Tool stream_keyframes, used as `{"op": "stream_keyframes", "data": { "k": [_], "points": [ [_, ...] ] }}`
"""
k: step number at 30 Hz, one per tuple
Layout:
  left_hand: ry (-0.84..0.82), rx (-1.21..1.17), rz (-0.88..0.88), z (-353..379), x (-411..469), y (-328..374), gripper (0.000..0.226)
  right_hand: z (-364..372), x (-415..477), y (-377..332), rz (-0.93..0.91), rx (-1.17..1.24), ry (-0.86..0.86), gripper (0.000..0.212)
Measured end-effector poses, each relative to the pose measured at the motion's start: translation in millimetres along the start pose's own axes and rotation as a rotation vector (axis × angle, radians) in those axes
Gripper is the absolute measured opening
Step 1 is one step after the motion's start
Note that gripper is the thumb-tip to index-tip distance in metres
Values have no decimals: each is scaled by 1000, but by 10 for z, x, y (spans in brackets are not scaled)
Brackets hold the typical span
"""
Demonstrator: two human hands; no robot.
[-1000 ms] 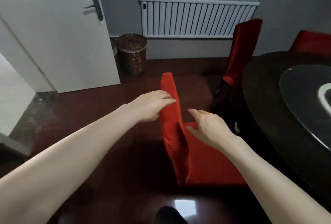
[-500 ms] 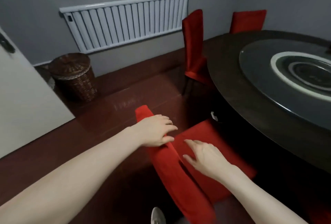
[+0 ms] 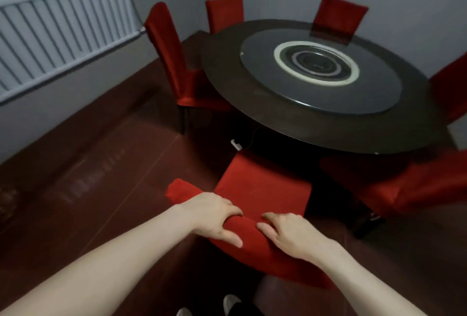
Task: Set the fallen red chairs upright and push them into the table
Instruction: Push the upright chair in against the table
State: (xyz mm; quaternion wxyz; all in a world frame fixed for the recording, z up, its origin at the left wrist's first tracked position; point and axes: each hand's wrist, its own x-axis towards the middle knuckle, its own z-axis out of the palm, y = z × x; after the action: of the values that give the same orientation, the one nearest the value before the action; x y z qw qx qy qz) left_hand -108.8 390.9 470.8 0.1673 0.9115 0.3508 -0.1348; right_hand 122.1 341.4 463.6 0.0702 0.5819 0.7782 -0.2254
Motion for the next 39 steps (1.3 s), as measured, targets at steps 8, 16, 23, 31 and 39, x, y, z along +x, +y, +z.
{"op": "stream_keyframes", "data": {
  "k": [8,16,23,31,39],
  "points": [
    [-5,143,162,-91,-40,-121,74,170,-377,-288,184,29,69,82],
    [16,154,196,-56,-21,-215,71,278,-318,-314,236,-117,161,51],
    [46,210,286,-33,56,-256,54,307,-241,-234,181,-216,201,49],
    [13,297,310,-269,303,-452,52,39,73,-219,157,-225,133,40],
    [43,317,294,-584,782,-744,47,-283,567,79,153,-267,150,45]
  ]
}}
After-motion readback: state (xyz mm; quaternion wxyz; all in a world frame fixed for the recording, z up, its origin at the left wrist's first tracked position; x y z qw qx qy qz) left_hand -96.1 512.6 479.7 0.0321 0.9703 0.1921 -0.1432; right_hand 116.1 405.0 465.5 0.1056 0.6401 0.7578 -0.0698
